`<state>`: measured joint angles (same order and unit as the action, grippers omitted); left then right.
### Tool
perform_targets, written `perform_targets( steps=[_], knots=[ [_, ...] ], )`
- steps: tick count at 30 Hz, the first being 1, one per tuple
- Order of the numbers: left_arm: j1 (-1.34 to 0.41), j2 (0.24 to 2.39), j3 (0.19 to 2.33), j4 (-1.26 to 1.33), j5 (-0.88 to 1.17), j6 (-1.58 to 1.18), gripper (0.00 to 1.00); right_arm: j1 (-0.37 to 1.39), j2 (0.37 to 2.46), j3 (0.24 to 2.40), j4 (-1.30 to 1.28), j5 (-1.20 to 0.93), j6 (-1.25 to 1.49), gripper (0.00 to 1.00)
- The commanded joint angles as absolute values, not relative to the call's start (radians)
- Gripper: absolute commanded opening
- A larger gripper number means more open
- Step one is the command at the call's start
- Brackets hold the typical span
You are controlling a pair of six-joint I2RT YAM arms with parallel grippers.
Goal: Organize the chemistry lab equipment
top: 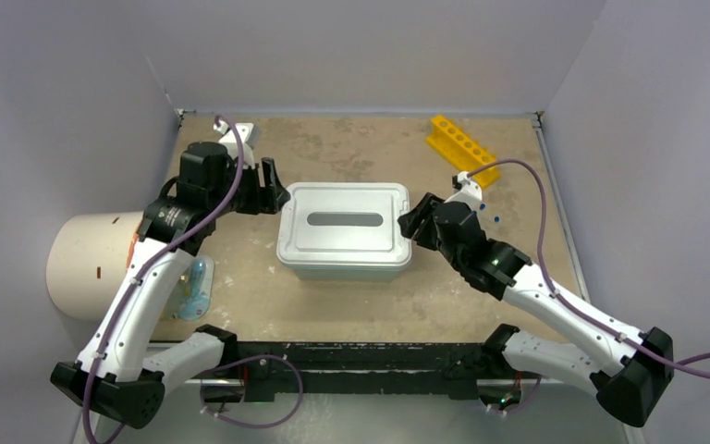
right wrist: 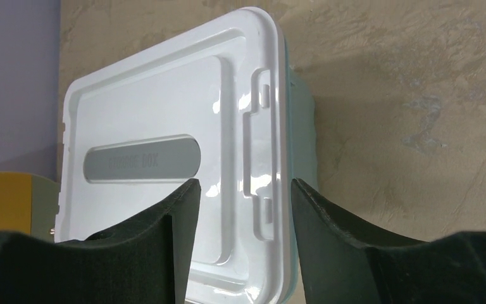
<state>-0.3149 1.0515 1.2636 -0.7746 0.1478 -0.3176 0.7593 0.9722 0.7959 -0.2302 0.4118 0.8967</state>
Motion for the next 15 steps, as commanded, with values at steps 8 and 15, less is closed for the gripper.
perform_targets(
  steps=[8,15],
  knots=[
    [-0.318,1.057,1.160,-0.750,0.078,-0.321,0.63,0.763,0.984,0.854,-0.265,0.487,0.895,0.57],
    [-0.316,1.098,1.039,-0.702,0.108,-0.371,0.63,0.764,1.008,0.826,-0.236,0.424,0.875,0.53]
  ],
)
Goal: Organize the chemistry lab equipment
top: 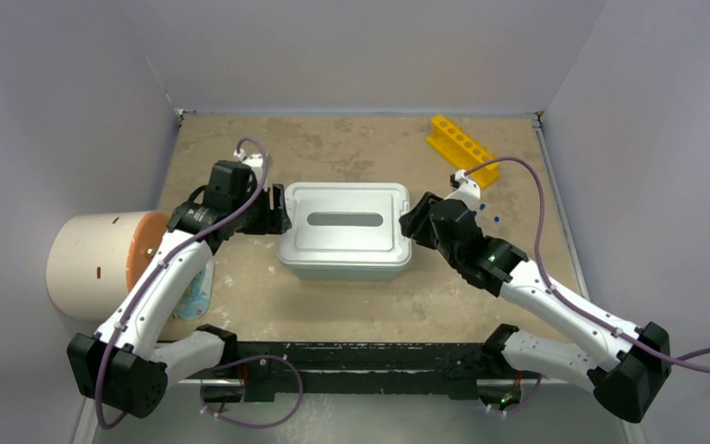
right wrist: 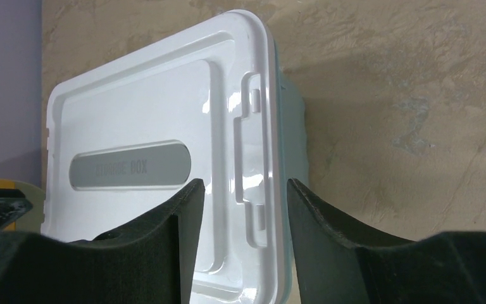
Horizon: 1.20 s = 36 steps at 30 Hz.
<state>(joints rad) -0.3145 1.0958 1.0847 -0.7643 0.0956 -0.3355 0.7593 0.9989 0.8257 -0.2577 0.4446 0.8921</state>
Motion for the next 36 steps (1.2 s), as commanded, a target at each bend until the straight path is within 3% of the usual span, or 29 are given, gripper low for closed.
perform_targets(
  steps=[1,20,25,28,34,36],
  knots=[
    [-0.316,1.101,1.031,-0.699,0.115,-0.376,0.63,0.763,1.016,0.821,-0.229,0.417,0.873,0.52],
    [-0.317,1.094,0.956,-0.696,0.195,-0.379,0.61,0.762,1.002,0.704,-0.275,0.413,0.936,0.29],
    [-0.316,1.113,0.977,-0.698,0.186,-0.391,0.61,0.763,1.001,0.689,-0.302,0.414,0.976,0.27],
    [-0.317,1.115,1.037,-0.709,0.173,-0.384,0.61,0.764,0.980,0.729,-0.292,0.437,0.970,0.28],
    [-0.316,1.166,1.173,-0.720,0.101,-0.348,0.67,0.762,1.030,0.887,-0.273,0.520,0.880,0.45],
    [-0.316,1.190,1.205,-0.708,0.073,-0.343,0.67,0.762,1.075,0.947,-0.261,0.547,0.841,0.47]
  ],
)
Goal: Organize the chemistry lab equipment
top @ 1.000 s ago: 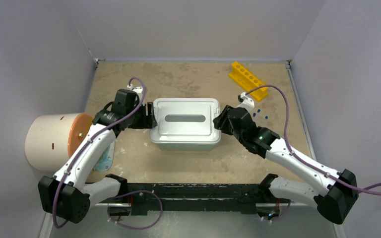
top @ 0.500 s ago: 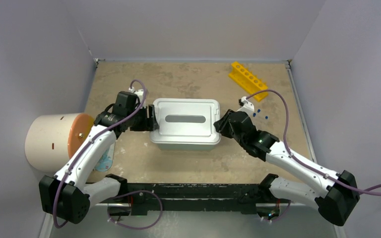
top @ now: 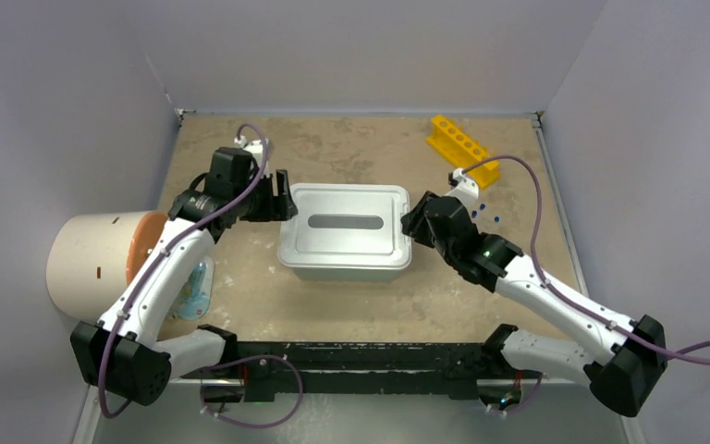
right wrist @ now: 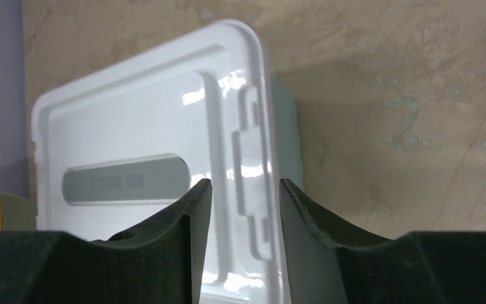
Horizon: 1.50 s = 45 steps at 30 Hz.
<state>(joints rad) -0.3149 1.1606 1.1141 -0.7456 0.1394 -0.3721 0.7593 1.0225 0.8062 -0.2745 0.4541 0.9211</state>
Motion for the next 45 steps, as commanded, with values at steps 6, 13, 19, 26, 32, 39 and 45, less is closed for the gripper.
perform_targets(
  steps=[6,13,19,26,32,39,45],
  knots=[
    [-0.316,1.264,1.275,-0.641,0.121,-0.338,0.59,0.757,1.209,1.071,-0.155,0.522,0.724,0.36],
    [-0.316,1.362,1.272,-0.573,0.206,-0.351,0.32,0.722,1.330,1.091,-0.046,0.458,0.694,0.00],
    [-0.316,1.392,1.220,-0.542,0.212,-0.354,0.17,0.699,1.385,1.057,-0.005,0.376,0.702,0.00],
    [-0.316,1.403,1.160,-0.532,0.216,-0.356,0.16,0.696,1.405,0.981,-0.005,0.352,0.721,0.00],
    [-0.316,1.407,1.136,-0.533,0.216,-0.354,0.16,0.694,1.395,0.923,-0.005,0.346,0.738,0.00],
    [-0.316,1.392,1.183,-0.535,0.264,-0.356,0.18,0.693,1.364,0.982,-0.012,0.338,0.728,0.00],
    [-0.316,1.339,1.265,-0.541,0.314,-0.353,0.48,0.693,1.322,1.068,-0.027,0.328,0.699,0.31]
  ],
)
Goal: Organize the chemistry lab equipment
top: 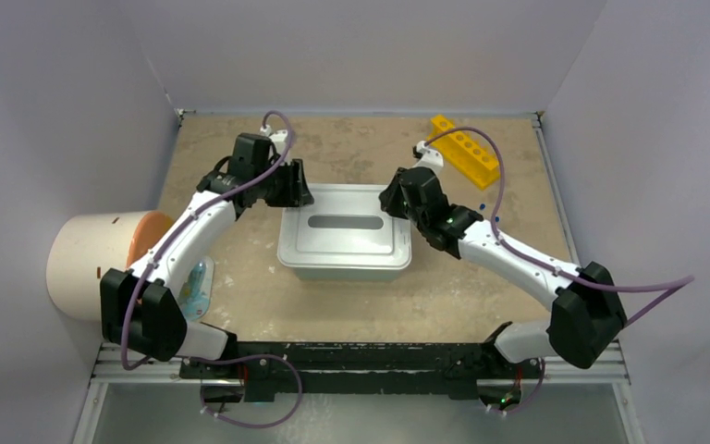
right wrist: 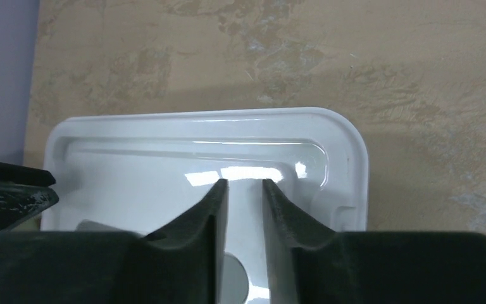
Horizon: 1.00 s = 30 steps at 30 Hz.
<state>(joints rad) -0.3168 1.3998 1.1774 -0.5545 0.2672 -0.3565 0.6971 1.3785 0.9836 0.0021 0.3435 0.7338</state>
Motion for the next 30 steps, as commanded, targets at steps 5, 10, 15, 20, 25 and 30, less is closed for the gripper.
perform_targets(
  steps=[5,10,15,20,25,30],
  knots=[
    [-0.316,1.281,1.377,-0.578,0.312,-0.345,0.62,0.692,1.254,1.132,-0.066,0.389,0.664,0.81],
    [-0.316,1.193,1.430,-0.594,0.301,-0.348,0.69,0.692,1.153,1.160,-0.090,0.484,0.602,0.99],
    [-0.316,1.062,1.387,-0.546,0.314,-0.350,0.71,0.693,1.016,1.118,-0.079,0.598,0.542,0.99],
    [-0.316,0.933,1.290,-0.491,0.354,-0.351,0.71,0.692,0.875,1.028,-0.025,0.610,0.501,0.99],
    [-0.316,0.805,1.173,-0.435,0.394,-0.383,0.71,0.692,0.750,0.945,-0.005,0.567,0.465,0.99],
    [-0.316,0.698,1.087,-0.430,0.408,-0.410,0.71,0.692,0.641,0.864,0.013,0.523,0.485,0.99]
  ],
)
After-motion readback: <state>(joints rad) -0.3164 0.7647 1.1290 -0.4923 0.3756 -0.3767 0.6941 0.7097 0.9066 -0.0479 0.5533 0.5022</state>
